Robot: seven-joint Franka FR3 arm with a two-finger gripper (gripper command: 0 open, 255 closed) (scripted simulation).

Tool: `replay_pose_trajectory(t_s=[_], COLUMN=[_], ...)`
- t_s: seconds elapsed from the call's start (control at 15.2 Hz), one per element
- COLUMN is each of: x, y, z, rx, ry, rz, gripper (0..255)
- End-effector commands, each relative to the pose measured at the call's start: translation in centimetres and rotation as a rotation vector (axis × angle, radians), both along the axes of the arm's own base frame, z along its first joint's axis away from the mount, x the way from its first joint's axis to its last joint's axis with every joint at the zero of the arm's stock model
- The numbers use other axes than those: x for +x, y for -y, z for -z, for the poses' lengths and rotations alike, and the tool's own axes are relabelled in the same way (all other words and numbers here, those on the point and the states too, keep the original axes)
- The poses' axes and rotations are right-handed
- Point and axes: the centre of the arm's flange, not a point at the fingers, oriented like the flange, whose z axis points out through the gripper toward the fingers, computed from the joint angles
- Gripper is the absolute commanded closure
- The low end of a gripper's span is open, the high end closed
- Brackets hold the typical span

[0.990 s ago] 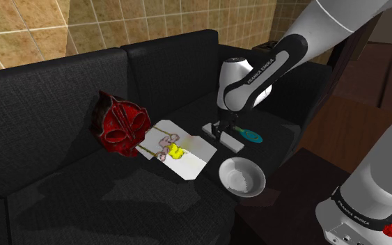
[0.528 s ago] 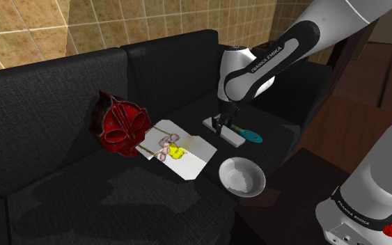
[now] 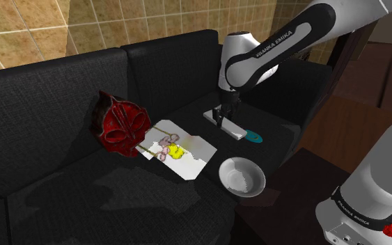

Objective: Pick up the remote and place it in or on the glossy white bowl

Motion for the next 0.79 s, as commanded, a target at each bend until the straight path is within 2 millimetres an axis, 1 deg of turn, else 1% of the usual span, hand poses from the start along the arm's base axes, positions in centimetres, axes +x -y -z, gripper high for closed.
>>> replay_pose_trajectory(t_s=[0.0,0.73], x=[0.0,-13.3], y=[0.0,-5.6], z=[-0.8,-1.6], rx=[0.000,0.000], ry=[0.000,0.000], rz=[0.000,0.000], gripper=[255,255])
